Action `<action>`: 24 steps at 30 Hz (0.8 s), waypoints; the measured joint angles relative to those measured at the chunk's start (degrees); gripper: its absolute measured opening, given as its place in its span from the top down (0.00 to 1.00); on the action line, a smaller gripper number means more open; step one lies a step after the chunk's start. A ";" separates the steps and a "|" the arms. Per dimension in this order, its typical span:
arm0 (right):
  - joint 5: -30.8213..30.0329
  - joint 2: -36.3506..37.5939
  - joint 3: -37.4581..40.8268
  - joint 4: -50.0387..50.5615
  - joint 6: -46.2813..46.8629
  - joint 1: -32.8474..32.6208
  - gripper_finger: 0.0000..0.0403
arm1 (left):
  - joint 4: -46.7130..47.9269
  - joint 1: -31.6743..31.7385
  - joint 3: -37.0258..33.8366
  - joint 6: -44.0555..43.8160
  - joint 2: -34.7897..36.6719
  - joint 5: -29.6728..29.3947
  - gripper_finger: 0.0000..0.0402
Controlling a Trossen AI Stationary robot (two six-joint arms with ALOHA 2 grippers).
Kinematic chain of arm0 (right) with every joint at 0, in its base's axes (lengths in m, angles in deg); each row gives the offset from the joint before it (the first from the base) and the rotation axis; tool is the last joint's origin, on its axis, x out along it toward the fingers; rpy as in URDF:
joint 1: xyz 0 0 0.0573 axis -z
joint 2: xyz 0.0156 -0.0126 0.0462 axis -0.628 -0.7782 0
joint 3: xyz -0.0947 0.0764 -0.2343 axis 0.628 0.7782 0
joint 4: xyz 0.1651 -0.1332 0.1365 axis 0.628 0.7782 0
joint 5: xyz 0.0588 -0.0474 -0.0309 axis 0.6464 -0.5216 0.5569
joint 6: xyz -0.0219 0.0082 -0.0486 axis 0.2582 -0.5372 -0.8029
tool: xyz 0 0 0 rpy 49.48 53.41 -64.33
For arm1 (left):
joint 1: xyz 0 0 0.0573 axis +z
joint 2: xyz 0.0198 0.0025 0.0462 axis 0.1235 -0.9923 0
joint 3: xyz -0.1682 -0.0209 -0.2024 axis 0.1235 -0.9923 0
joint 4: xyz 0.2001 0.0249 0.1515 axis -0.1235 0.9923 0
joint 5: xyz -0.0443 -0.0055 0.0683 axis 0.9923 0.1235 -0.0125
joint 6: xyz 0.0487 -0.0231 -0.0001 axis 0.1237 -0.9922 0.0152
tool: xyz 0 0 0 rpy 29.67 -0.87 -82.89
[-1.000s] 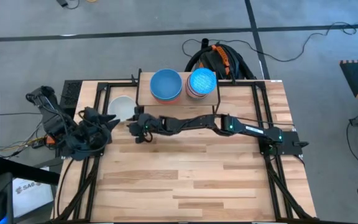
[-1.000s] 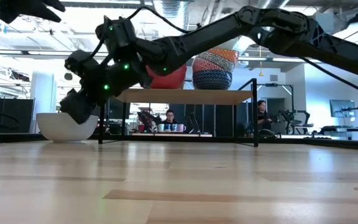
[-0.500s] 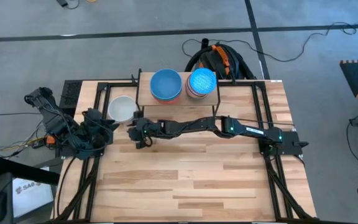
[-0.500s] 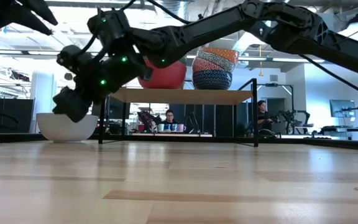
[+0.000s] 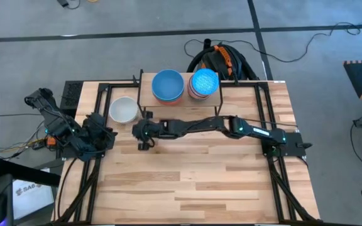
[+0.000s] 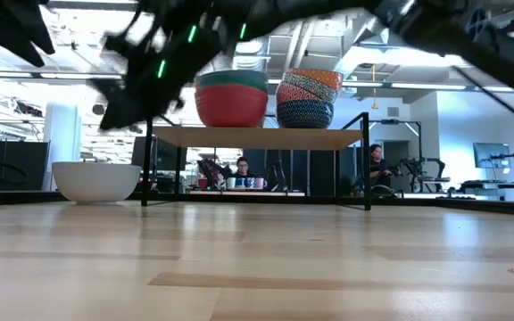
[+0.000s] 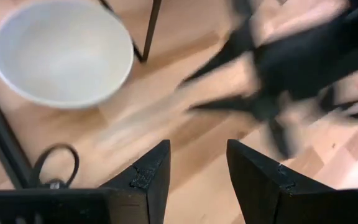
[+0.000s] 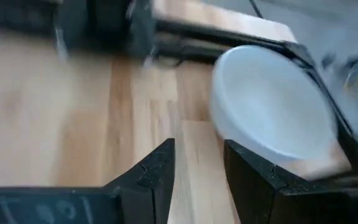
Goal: Place and stack bowls onto a shelf
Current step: Stack the white bowl on top of the blue bowl on the shelf
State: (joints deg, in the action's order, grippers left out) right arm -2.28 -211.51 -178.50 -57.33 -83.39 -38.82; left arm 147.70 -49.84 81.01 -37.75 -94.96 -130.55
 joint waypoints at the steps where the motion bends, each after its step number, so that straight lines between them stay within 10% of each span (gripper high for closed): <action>1: 0.00 2.18 0.00 2.48 4.00 -0.07 0.60 | 0.10 0.00 -0.02 -0.33 -0.08 0.74 0.65; 9: 4.14 11.18 0.01 8.62 15.61 1.23 0.60 | 0.34 0.00 -0.02 -0.76 -0.07 -7.69 0.65; 14: 2.18 11.24 0.00 9.44 3.39 0.82 0.60 | 0.57 0.00 -0.02 -1.82 -0.07 -15.02 0.65; 24: -7.26 18.85 -0.18 7.22 -8.27 5.15 0.60 | 1.17 0.00 -0.02 -1.95 -0.08 -10.01 0.65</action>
State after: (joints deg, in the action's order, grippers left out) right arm -9.53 -192.66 -178.68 -50.11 -91.66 -33.67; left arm 148.86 -49.84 80.98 -39.71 -95.04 -140.56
